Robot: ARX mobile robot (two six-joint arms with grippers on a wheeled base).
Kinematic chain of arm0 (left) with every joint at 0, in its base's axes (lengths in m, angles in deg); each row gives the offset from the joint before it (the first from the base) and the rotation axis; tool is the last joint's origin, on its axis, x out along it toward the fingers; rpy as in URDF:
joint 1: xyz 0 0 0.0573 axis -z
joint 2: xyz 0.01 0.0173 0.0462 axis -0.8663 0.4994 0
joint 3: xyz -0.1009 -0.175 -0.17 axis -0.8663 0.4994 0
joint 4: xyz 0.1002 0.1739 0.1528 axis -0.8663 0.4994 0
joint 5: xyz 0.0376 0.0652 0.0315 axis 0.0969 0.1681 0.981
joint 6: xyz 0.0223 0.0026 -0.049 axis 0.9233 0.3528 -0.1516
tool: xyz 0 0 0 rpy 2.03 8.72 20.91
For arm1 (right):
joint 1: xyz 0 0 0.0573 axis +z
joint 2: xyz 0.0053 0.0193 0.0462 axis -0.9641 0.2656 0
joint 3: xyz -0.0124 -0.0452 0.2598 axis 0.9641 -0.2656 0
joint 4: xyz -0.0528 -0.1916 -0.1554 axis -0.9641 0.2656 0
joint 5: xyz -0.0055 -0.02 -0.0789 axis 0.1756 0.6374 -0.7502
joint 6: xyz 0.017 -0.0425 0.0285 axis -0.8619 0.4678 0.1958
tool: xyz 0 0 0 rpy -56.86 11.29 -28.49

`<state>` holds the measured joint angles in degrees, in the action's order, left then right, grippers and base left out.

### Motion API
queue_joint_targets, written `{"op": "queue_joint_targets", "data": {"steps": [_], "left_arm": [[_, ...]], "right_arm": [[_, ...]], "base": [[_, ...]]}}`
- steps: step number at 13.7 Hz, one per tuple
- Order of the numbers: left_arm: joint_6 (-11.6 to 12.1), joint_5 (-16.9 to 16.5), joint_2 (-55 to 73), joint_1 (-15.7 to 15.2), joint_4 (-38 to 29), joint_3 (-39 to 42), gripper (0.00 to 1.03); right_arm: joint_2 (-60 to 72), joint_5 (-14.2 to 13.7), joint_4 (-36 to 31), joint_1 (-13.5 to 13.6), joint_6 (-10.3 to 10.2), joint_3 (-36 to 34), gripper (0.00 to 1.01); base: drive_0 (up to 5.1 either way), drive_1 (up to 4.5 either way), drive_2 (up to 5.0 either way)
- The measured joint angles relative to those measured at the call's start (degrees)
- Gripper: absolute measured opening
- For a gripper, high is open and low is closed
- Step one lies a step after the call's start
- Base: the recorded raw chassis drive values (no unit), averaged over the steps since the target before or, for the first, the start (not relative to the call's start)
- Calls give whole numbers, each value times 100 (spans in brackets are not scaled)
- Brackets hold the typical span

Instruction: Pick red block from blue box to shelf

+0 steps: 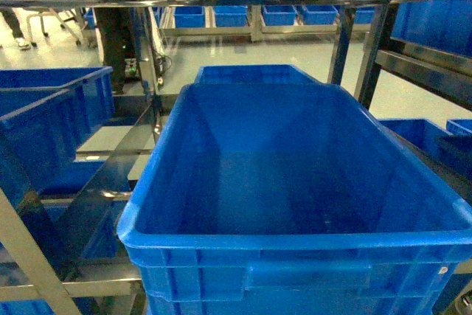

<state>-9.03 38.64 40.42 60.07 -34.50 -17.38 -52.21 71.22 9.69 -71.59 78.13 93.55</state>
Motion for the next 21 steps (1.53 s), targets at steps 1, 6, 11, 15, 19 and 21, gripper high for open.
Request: {"op": "queue_joint_targets", "data": {"steps": [1,6,11,15,19,21], "left_arm": [[0,-2,0,0,0,0,98],[0,-2,0,0,0,0,98],[0,-2,0,0,0,0,98],[0,-2,0,0,0,0,98],[0,0,0,0,0,0,98],[0,-2,0,0,0,0,98]], "right_arm": [[0,0,0,0,0,0,28],[0,0,0,0,0,0,28],[0,0,0,0,0,0,28],[0,0,0,0,0,0,28],[0,0,0,0,0,0,28],[0,0,-2,0,0,0,28]], "base": [[0,0,0],[0,0,0],[0,0,0],[0,0,0],[0,0,0],[0,0,0]]}}
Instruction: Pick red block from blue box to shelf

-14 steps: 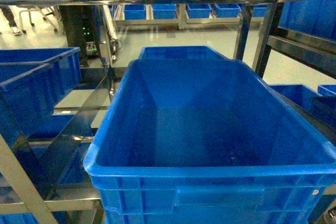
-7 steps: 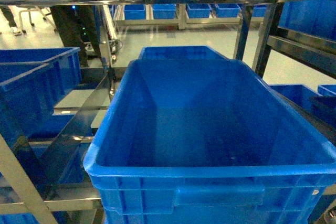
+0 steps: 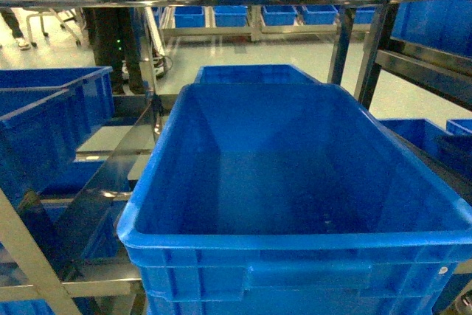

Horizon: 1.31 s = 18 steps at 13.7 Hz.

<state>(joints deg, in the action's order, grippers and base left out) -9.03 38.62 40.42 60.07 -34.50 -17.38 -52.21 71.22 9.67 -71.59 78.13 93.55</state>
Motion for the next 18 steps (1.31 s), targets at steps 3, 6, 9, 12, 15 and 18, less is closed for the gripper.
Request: {"op": "queue_joint_targets", "data": {"steps": [3,6,9,12,15,18], "left_arm": [[0,2,0,0,0,0,98],[0,0,0,0,0,0,98],[0,0,0,0,0,0,98],[0,2,0,0,0,0,98],[0,0,0,0,0,0,98],[0,0,0,0,0,0,98]], "right_arm": [[0,0,0,0,0,0,28],[0,0,2,0,0,0,28],[0,0,0,0,0,0,28],[0,0,2,0,0,0,28],[0,0,2,0,0,0,28],[0,0,0,0,0,0,28]], "base": [[0,0,0],[0,0,0],[0,0,0],[0,0,0],[0,0,0],[0,0,0]]}}
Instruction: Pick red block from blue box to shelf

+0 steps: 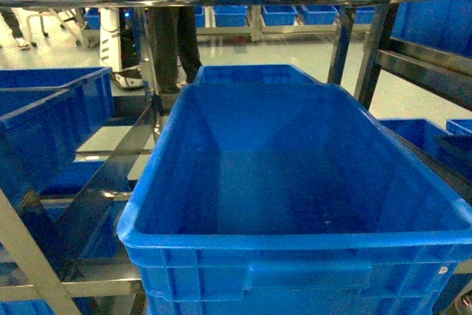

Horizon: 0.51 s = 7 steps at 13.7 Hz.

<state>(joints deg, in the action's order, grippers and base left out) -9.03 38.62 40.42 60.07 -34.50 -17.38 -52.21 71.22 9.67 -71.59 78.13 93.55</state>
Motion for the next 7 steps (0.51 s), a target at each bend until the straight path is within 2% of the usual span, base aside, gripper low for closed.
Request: {"op": "queue_joint_targets", "data": {"steps": [7], "left_arm": [[0,2,0,0,0,0,98]], "right_arm": [[0,0,2,0,2,0,28]], "base": [[0,0,0]]}}
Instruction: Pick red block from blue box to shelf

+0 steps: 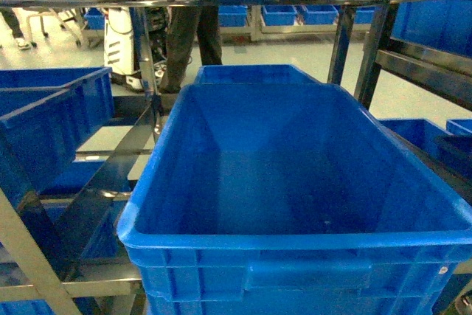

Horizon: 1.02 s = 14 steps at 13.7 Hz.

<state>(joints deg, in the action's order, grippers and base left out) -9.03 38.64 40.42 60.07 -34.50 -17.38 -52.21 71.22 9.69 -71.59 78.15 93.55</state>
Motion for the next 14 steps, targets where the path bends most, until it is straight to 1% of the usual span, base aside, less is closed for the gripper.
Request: {"op": "queue_joint_targets", "data": {"steps": [6,8,9,12,14], "left_arm": [[0,-2,0,0,0,0,98],[0,-4,0,0,2,0,98],[0,0,0,0,0,0,98],[0,-2,0,0,0,0,98],[0,-2,0,0,0,0,98]], "right_arm": [[0,0,0,0,-2,0,28],[136,293,1169,-7,48,332,28],[157,317,1287,-7,48,345,28],[153,345,1357,-7,46,352,28],[463,385,1453,7,39,396,28]], "base": [[0,0,0],[0,0,0],[0,0,0],[0,0,0],[0,0,0]]}}
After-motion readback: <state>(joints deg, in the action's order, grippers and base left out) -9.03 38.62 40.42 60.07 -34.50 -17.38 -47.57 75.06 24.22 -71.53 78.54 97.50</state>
